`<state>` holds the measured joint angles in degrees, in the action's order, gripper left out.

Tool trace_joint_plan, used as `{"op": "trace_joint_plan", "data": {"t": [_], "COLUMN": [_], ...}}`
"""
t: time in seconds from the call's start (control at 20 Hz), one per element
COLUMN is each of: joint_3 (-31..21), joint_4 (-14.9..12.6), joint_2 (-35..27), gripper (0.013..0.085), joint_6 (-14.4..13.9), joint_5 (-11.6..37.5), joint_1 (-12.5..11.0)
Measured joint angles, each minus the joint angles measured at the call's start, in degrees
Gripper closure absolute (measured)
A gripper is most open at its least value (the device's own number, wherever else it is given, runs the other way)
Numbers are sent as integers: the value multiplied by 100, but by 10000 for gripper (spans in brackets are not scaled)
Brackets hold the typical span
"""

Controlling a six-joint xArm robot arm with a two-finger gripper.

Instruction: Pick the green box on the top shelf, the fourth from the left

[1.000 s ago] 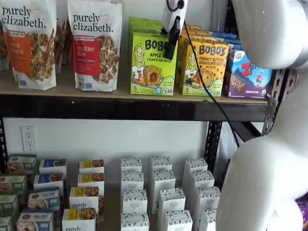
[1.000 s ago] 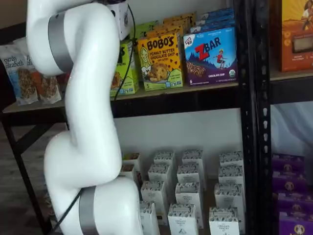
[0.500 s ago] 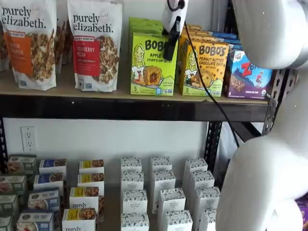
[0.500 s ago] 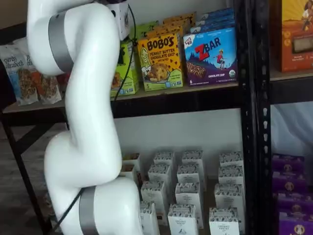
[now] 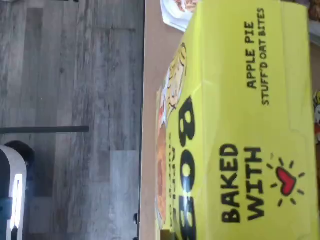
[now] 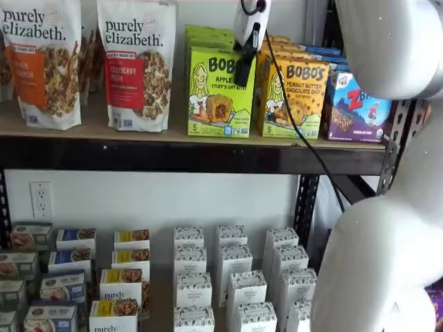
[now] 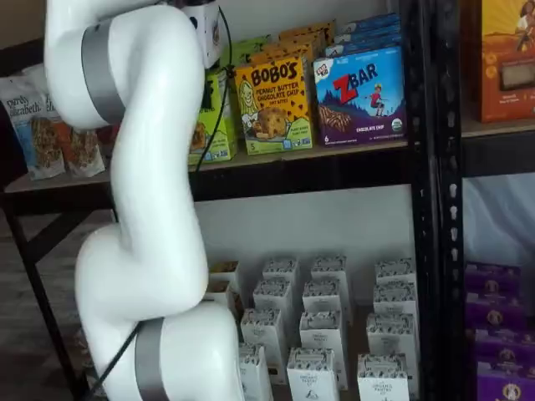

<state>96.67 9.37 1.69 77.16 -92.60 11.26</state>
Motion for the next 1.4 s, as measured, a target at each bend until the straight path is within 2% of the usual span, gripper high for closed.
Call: {"op": "trace_joint_plan", "data": {"t": [0.05, 0.1, 0.25, 0.3, 0.95, 1.1, 1.4], "joint_3": [-20, -27, -31, -30, 0, -4, 168], "joint_4": [6, 11, 28, 31, 61, 82, 87], "joint_2": [15, 23, 31, 31, 25, 37, -41], "gripper": [490, 530, 570, 610, 610, 690, 690], "joint_6": [-3, -6, -13, -15, -56, -55, -58], "joint_5": [27, 40, 49, 49, -2, 7, -255], "joint_1": [2, 5, 10, 11, 46, 41, 28]}}
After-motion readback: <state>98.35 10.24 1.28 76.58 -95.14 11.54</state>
